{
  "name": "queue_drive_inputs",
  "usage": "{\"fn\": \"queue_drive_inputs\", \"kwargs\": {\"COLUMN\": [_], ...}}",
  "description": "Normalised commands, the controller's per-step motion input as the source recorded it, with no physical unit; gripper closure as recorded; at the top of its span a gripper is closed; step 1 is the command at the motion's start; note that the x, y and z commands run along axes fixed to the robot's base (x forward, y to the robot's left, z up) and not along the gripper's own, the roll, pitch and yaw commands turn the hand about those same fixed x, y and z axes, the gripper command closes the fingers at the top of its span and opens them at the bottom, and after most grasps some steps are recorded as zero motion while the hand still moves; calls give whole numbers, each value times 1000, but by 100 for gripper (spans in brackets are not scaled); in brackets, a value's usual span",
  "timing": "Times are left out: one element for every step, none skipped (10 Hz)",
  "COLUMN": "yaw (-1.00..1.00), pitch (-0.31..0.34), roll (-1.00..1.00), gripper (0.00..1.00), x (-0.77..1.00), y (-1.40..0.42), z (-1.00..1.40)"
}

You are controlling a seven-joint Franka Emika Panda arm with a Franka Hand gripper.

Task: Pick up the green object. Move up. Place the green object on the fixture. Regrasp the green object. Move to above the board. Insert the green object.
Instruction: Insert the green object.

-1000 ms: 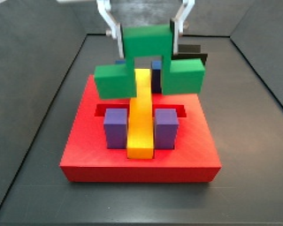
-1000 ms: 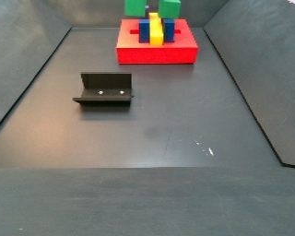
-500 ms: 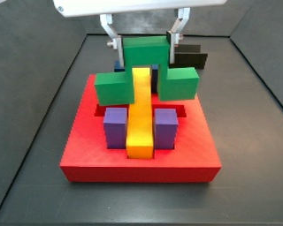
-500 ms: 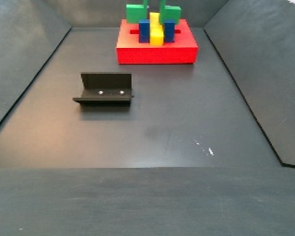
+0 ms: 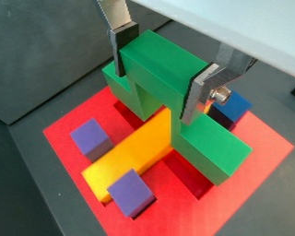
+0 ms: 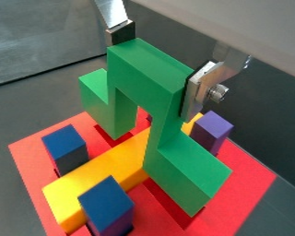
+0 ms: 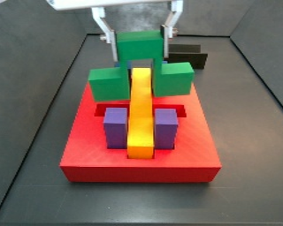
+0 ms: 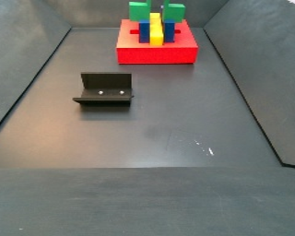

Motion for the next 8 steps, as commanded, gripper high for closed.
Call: {"fn": "queue_drive_inputs", "kwargs": {"yaw": [0, -29, -106, -137, -120, 0, 0, 0], "pitch": [0, 0, 0, 0, -9, 0, 0, 0], "roll": [0, -3, -76, -147, -69, -14, 0, 0], "gripper": [100, 100, 100, 100, 100, 100, 100, 100], "x": [0, 214, 374, 317, 17, 0, -91, -117], "y": [-49, -126, -163, -149, 0, 74, 291, 294], "z": [-63, -83, 0, 37, -20, -114, -131, -37]}}
